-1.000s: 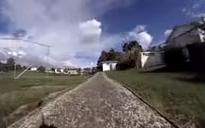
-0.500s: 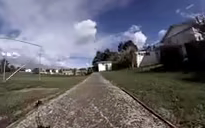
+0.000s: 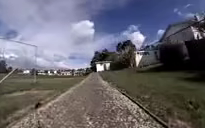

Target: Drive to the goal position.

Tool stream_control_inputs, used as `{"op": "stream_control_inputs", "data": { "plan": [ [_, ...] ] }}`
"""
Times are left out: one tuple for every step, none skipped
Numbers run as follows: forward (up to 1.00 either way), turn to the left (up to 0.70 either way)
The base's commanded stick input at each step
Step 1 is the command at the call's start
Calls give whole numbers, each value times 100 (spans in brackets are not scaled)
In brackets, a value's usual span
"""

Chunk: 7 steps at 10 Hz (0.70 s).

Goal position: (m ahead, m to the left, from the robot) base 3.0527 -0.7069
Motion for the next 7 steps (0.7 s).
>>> {"op": "stream_control_inputs", "data": {
  "plan": [
    [70, 1],
    [70, 1],
    [70, 1],
    [70, 1],
    [70, 1],
    [70, 1],
    [70, 1]
  ]
}}
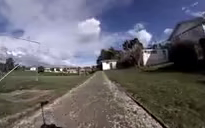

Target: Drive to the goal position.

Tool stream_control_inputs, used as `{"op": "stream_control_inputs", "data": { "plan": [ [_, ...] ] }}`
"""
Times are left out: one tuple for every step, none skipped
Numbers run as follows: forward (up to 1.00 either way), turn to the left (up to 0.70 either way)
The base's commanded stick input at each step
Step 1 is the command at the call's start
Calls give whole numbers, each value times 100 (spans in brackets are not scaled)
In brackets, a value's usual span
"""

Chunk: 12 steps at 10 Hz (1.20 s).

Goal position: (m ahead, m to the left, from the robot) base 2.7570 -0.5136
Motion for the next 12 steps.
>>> {"op": "stream_control_inputs", "data": {
  "plan": [
    [70, 1],
    [70, 8],
    [70, 19],
    [70, 30],
    [70, 1],
    [70, 1],
    [70, 1],
    [70, 1],
    [70, 1],
    [70, 1],
    [70, 1],
    [70, 1]
  ]
}}
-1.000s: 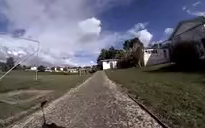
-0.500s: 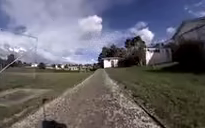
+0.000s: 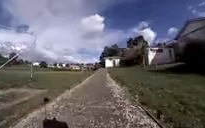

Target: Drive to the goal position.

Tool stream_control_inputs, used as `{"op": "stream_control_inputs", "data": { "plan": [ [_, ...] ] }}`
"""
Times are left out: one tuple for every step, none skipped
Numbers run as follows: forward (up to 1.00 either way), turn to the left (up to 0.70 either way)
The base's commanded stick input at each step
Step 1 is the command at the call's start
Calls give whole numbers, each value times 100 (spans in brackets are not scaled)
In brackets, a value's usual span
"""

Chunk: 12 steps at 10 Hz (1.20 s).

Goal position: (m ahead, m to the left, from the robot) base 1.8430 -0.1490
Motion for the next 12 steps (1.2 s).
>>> {"op": "stream_control_inputs", "data": {
  "plan": [
    [70, 1],
    [70, 1],
    [70, 1],
    [70, 1],
    [70, 1],
    [70, 1],
    [70, 1],
    [70, 1],
    [70, 1],
    [70, 1],
    [70, 36],
    [70, 36]
  ]
}}
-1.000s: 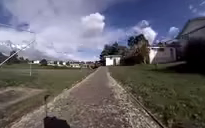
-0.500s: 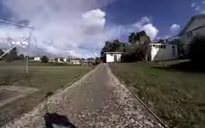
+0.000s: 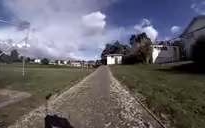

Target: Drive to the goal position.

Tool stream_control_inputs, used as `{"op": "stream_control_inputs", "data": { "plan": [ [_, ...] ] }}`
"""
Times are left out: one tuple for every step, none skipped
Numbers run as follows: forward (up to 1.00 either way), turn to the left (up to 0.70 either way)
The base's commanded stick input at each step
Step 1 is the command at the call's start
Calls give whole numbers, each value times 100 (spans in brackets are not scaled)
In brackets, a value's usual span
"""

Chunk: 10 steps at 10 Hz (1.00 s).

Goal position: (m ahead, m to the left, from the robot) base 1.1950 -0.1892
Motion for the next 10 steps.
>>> {"op": "stream_control_inputs", "data": {
  "plan": [
    [70, 36],
    [70, 1],
    [70, 1],
    [70, 1],
    [70, 1],
    [70, 1],
    [70, 1],
    [70, 1],
    [70, 1],
    [70, 1]
  ]
}}
